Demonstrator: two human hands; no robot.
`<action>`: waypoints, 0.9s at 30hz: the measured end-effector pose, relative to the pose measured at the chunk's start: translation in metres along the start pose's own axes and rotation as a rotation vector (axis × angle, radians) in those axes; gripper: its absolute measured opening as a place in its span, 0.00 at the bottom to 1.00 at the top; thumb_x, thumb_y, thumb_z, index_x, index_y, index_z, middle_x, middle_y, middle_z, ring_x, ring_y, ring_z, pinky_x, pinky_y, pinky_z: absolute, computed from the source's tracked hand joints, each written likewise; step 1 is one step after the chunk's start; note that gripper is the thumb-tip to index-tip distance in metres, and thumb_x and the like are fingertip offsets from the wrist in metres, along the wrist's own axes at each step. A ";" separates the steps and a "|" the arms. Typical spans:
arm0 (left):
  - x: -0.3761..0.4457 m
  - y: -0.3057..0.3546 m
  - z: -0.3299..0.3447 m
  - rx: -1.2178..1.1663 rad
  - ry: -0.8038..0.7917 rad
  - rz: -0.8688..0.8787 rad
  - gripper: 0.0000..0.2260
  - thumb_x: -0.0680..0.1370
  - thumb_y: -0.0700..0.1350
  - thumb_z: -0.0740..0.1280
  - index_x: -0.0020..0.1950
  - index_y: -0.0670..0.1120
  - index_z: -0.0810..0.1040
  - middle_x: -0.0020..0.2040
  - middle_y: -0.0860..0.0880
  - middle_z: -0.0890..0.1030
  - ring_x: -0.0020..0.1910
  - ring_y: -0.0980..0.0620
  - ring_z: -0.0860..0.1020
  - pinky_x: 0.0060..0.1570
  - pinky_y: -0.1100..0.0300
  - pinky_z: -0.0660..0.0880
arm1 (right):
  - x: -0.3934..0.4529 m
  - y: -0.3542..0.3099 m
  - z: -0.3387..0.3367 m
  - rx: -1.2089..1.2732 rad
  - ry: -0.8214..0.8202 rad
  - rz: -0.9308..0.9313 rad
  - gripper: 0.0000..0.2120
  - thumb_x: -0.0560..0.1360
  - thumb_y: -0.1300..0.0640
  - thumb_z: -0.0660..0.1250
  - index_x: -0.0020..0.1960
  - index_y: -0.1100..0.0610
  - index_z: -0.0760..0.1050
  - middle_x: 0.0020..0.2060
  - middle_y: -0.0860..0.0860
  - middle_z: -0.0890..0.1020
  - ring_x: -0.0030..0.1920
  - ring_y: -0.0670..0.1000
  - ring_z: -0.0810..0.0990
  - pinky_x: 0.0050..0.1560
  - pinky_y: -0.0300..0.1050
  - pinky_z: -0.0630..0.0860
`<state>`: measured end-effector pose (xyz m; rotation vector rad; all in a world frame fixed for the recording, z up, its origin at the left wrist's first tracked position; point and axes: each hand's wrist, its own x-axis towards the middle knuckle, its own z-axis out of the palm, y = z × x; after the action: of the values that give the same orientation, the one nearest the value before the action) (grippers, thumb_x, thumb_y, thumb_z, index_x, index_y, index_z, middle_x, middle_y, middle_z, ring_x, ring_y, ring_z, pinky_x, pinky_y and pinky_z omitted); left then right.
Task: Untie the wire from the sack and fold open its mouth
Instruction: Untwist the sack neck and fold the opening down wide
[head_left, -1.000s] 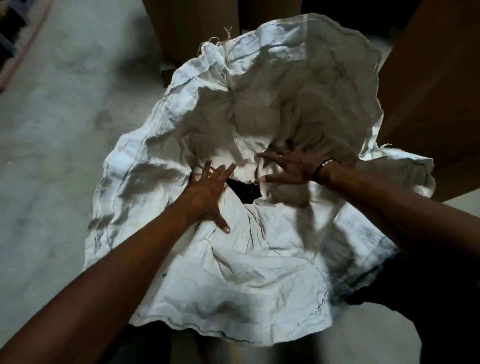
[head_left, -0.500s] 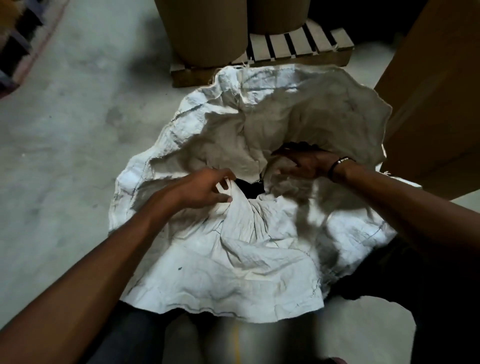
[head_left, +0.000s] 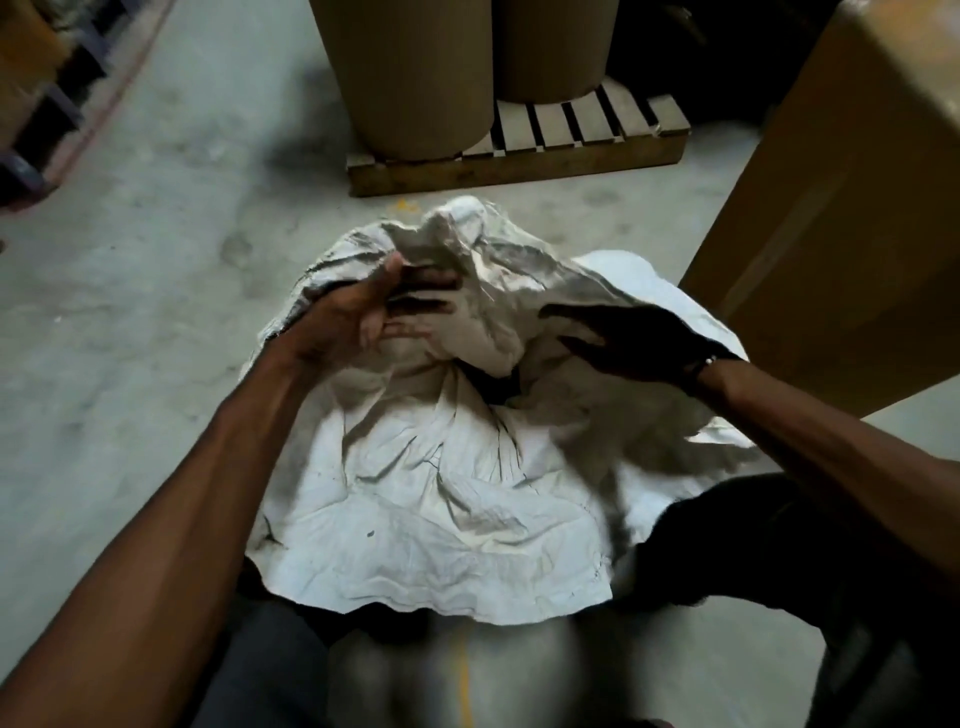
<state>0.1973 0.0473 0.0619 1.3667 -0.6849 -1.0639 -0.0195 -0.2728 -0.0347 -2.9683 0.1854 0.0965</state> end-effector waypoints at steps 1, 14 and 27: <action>0.005 0.004 -0.001 -0.055 0.043 0.029 0.36 0.72 0.71 0.67 0.73 0.50 0.77 0.74 0.48 0.76 0.73 0.46 0.75 0.67 0.48 0.76 | 0.008 -0.025 -0.025 -0.024 0.105 -0.134 0.23 0.83 0.36 0.58 0.74 0.43 0.73 0.68 0.43 0.80 0.63 0.42 0.78 0.66 0.34 0.69; 0.059 0.004 0.002 1.218 0.514 0.616 0.27 0.80 0.48 0.71 0.78 0.48 0.69 0.73 0.48 0.77 0.70 0.49 0.77 0.69 0.49 0.74 | 0.061 -0.054 -0.085 -0.251 0.606 0.007 0.31 0.80 0.39 0.63 0.81 0.45 0.63 0.84 0.59 0.52 0.82 0.63 0.55 0.73 0.63 0.63; 0.091 -0.011 -0.017 1.424 0.698 0.097 0.10 0.82 0.47 0.66 0.59 0.52 0.84 0.59 0.47 0.77 0.62 0.42 0.70 0.60 0.47 0.62 | 0.098 -0.033 -0.050 -0.085 0.246 -0.081 0.30 0.83 0.37 0.59 0.78 0.53 0.61 0.59 0.55 0.81 0.60 0.58 0.78 0.57 0.54 0.70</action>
<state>0.2476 -0.0258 0.0322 2.6514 -0.9702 0.2243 0.0841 -0.2599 0.0123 -3.0606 0.0931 -0.2781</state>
